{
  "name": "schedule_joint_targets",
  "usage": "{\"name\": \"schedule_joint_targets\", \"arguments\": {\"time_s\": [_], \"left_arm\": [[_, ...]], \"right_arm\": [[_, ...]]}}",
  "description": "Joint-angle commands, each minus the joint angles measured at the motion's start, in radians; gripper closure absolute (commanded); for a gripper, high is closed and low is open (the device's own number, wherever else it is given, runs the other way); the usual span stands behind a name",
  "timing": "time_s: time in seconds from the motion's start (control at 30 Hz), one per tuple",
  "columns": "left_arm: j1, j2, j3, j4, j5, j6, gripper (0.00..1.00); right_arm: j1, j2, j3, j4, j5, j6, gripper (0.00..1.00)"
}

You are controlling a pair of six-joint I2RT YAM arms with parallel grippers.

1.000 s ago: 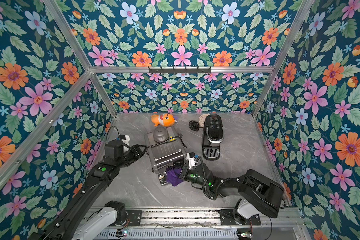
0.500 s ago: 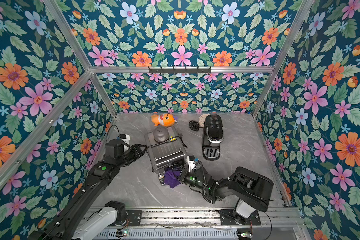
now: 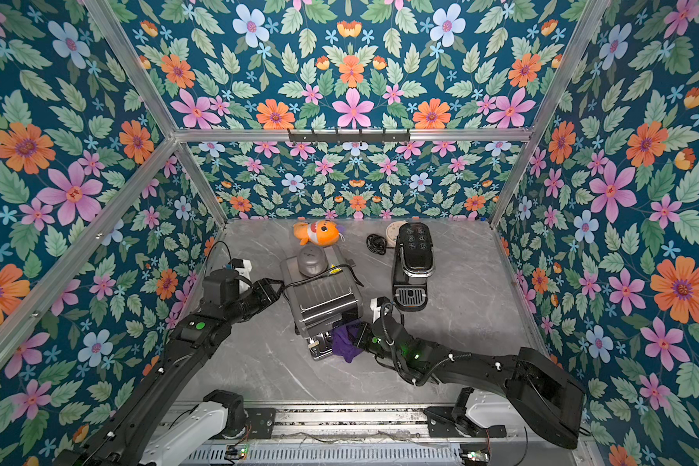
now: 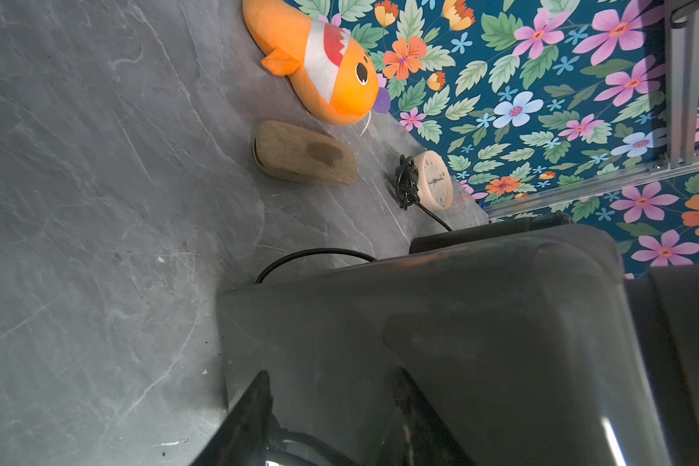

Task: Wipe the surface of a coffee machine
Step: Wipe the dirt from the surface of the coffee machine.

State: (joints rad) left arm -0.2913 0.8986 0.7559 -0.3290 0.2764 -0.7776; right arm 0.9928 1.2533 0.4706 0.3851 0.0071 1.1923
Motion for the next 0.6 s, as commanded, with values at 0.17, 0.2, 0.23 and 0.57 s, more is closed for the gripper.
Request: {"name": "schedule_joint_targets", "arguments": {"time_s": [0.17,0.2,0.23,0.57], "left_arm": [[0.0,-0.026,-0.015,0.029,0.015,0.013,0.5],[0.0,-0.027,-0.017,0.027,0.012,0.016,0.5],[0.0,-0.032,-0.02,0.027,0.01,0.016,0.5],[0.001,-0.035,-0.025,0.025,0.01,0.019,0.5]], "right_arm": [[0.059,0.108,0.027,0.005,-0.059,0.02,1.0],[0.064,0.127,0.04,0.018,-0.075,0.02,1.0],[0.066,0.146,0.05,0.033,-0.091,0.022,1.0],[0.058,0.189,0.019,0.105,-0.104,0.063,1.0]]}}
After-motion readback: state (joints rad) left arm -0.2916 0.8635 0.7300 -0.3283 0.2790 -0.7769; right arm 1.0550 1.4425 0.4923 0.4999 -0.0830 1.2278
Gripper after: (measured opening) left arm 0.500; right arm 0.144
